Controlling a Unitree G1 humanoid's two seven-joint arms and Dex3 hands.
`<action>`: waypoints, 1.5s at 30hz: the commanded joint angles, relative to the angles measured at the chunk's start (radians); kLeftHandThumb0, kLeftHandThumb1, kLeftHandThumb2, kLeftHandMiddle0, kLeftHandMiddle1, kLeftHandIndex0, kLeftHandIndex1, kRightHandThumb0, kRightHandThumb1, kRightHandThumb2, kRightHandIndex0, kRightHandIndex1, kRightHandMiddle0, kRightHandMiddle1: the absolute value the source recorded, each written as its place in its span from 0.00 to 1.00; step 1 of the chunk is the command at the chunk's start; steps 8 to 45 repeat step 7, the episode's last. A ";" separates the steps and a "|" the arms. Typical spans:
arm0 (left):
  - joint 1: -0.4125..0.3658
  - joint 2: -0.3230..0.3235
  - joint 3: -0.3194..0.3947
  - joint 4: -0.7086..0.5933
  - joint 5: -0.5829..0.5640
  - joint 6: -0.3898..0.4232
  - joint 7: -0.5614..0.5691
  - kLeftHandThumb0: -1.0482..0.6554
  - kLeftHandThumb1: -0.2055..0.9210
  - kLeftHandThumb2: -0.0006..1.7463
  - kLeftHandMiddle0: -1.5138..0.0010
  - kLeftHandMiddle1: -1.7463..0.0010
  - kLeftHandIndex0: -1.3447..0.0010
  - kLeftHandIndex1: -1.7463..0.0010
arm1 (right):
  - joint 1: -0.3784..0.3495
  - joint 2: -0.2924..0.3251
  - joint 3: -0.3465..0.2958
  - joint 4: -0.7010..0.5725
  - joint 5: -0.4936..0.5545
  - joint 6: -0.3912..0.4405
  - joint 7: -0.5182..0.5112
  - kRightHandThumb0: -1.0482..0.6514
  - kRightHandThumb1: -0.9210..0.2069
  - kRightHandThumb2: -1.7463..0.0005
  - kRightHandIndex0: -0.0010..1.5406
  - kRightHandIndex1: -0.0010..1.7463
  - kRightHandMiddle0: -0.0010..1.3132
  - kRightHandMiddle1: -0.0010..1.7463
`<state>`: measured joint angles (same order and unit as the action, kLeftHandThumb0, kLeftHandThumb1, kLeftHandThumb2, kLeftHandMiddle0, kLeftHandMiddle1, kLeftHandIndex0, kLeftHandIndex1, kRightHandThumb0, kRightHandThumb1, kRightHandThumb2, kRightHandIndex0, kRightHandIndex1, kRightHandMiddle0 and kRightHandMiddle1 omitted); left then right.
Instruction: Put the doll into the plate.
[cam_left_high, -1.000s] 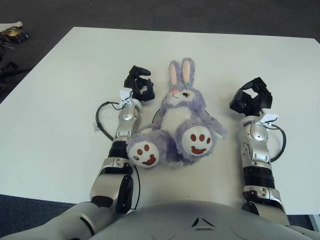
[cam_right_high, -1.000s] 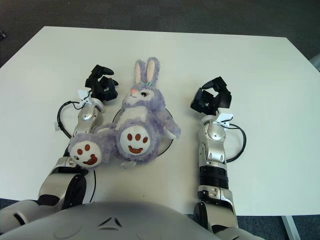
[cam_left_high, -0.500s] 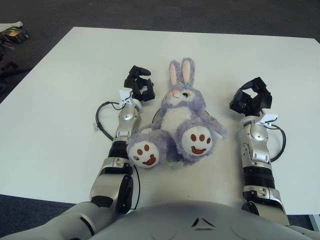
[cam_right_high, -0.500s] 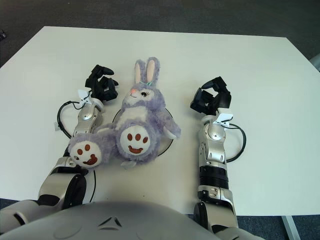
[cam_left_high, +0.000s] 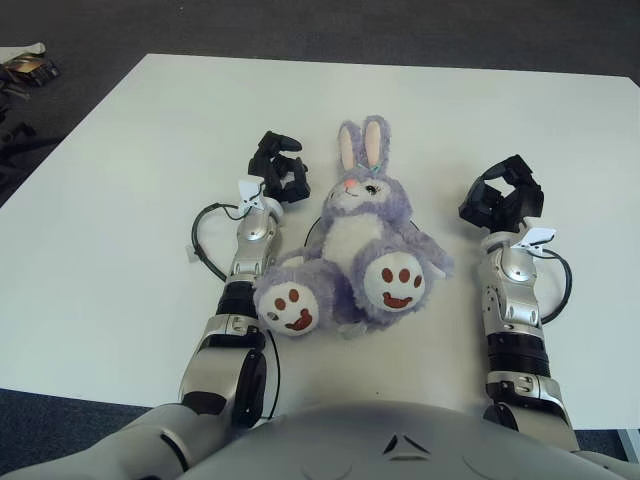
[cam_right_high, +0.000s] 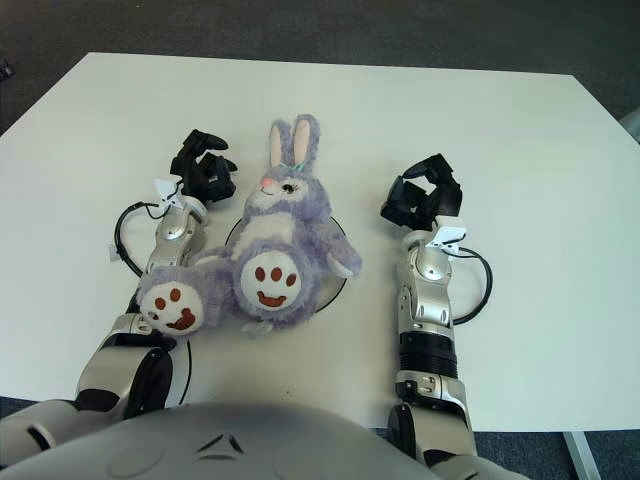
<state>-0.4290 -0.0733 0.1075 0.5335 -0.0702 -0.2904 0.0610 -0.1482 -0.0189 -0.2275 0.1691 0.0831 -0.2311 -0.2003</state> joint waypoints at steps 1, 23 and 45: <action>0.017 0.002 -0.002 0.013 -0.001 0.015 -0.004 0.61 0.45 0.77 0.66 0.00 0.63 0.00 | 0.085 0.027 -0.005 0.051 0.006 0.007 0.002 0.31 0.59 0.20 0.86 1.00 0.51 1.00; 0.016 0.001 -0.001 0.012 -0.005 0.020 -0.007 0.61 0.45 0.77 0.66 0.00 0.63 0.00 | 0.083 0.024 -0.005 0.056 0.000 0.007 0.000 0.31 0.60 0.19 0.86 1.00 0.51 1.00; 0.016 0.001 -0.001 0.012 -0.005 0.020 -0.007 0.61 0.45 0.77 0.66 0.00 0.63 0.00 | 0.083 0.024 -0.005 0.056 0.000 0.007 0.000 0.31 0.60 0.19 0.86 1.00 0.51 1.00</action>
